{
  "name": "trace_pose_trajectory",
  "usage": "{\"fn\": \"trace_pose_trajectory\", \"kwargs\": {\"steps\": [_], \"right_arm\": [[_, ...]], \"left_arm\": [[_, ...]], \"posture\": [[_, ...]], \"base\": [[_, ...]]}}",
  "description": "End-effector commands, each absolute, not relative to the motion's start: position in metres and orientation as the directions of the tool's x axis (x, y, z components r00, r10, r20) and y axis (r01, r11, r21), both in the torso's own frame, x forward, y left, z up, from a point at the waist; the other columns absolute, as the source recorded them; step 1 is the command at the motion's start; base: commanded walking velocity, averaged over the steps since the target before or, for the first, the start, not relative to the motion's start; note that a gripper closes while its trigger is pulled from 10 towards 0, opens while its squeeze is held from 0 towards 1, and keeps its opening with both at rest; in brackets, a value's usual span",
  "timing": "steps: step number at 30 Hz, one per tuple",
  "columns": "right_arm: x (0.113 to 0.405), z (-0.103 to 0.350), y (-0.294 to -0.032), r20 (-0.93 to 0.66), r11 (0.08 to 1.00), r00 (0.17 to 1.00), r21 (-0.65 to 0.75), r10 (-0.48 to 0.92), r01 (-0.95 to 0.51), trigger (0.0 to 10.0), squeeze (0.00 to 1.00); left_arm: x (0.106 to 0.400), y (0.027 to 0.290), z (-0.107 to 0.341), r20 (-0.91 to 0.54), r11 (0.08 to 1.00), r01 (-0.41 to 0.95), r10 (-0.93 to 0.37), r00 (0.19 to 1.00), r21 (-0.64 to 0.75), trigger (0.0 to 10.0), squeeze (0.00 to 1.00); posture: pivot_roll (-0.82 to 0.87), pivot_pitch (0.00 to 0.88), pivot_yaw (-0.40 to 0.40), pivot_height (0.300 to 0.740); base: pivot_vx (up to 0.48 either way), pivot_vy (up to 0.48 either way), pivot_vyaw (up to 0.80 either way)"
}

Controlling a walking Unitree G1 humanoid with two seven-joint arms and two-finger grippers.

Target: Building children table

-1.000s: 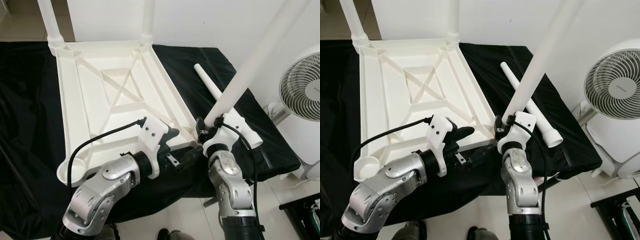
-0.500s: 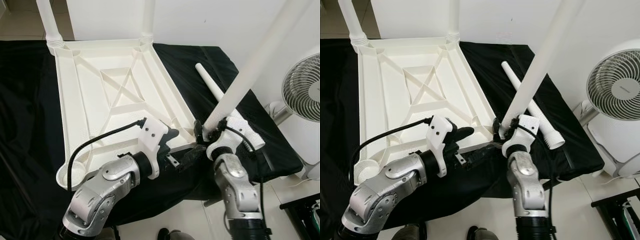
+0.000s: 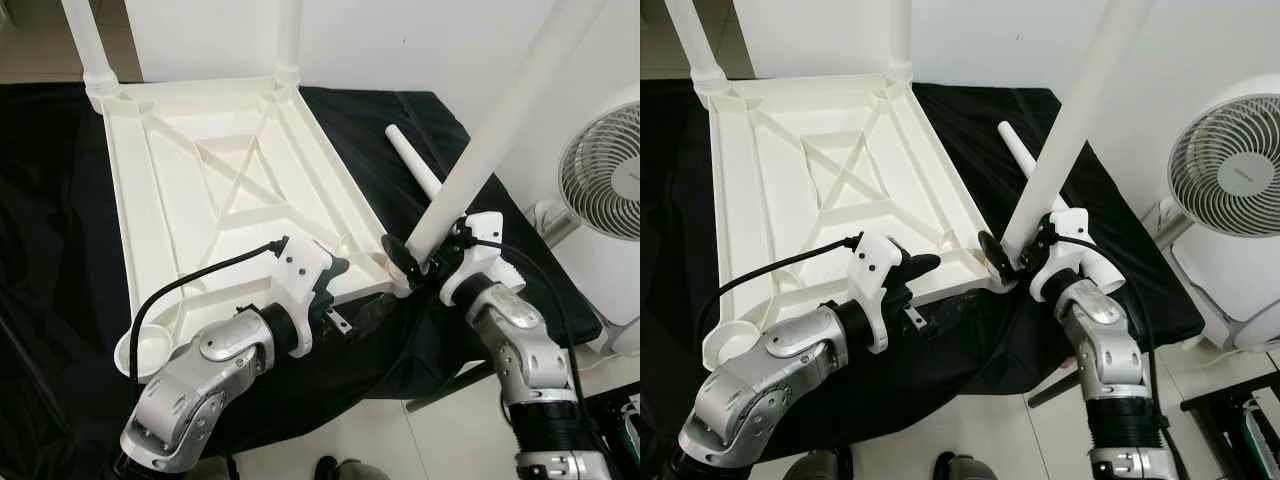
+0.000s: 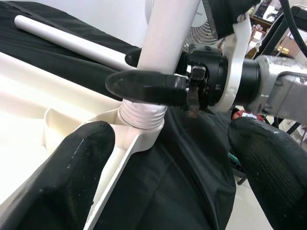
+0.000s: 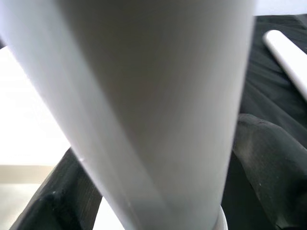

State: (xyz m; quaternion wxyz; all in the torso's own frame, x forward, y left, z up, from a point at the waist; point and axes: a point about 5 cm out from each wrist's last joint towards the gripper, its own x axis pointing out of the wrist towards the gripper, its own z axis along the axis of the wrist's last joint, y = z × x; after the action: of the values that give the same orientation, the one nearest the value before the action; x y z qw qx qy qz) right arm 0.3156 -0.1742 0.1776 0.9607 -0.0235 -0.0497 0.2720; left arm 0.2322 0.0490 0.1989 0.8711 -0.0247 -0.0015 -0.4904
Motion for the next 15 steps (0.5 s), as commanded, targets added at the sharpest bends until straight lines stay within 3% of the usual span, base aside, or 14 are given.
{"fn": "trace_pose_trajectory", "kwargs": {"steps": [1, 3, 4, 6, 7, 15], "right_arm": [[0.317, 0.178, -0.176, 0.080, 0.827, 0.824, -0.087, 0.562, -0.555, 10.0, 0.00], [0.319, 0.180, -0.178, 0.078, 0.815, 0.812, -0.099, 0.579, -0.571, 10.0, 0.00], [0.322, 0.182, -0.180, 0.074, 0.802, 0.801, -0.122, 0.594, -0.584, 3.9, 0.00], [0.324, 0.184, -0.182, 0.071, 0.790, 0.790, -0.138, 0.609, -0.597, 3.9, 0.00], [0.325, 0.184, -0.184, 0.060, 0.779, 0.779, -0.139, 0.624, -0.612, 0.0, 0.00], [0.322, 0.173, -0.191, -0.010, 0.728, 0.736, -0.136, 0.677, -0.672, 0.0, 0.00]], "left_arm": [[0.232, 0.049, 0.196, 0.015, 0.528, 0.848, -0.848, 0.529, -0.046, 10.0, 0.00], [0.231, 0.049, 0.196, 0.015, 0.528, 0.848, -0.848, 0.529, -0.045, 10.0, 0.00], [0.231, 0.049, 0.197, 0.014, 0.527, 0.849, -0.849, 0.528, -0.044, 10.0, 0.00], [0.231, 0.050, 0.197, 0.013, 0.527, 0.849, -0.849, 0.528, -0.043, 10.0, 0.00], [0.231, 0.050, 0.197, 0.011, 0.526, 0.849, -0.850, 0.527, -0.041, 10.0, 0.00], [0.231, 0.051, 0.198, 0.014, 0.527, 0.849, -0.849, 0.528, -0.039, 10.0, 0.00]], "posture": [[0.07, 0.153, -0.110, 0.740], [0.07, 0.153, -0.110, 0.740], [0.07, 0.153, -0.110, 0.740], [0.07, 0.153, -0.110, 0.740], [0.07, 0.153, -0.110, 0.740], [0.07, 0.163, -0.099, 0.740]], "base": [[0.000, 0.000, 0.00], [0.000, 0.000, 0.00], [0.000, 0.000, 0.00], [0.000, 0.000, 0.00], [0.000, 0.000, 0.00], [0.000, 0.000, 0.00]]}}
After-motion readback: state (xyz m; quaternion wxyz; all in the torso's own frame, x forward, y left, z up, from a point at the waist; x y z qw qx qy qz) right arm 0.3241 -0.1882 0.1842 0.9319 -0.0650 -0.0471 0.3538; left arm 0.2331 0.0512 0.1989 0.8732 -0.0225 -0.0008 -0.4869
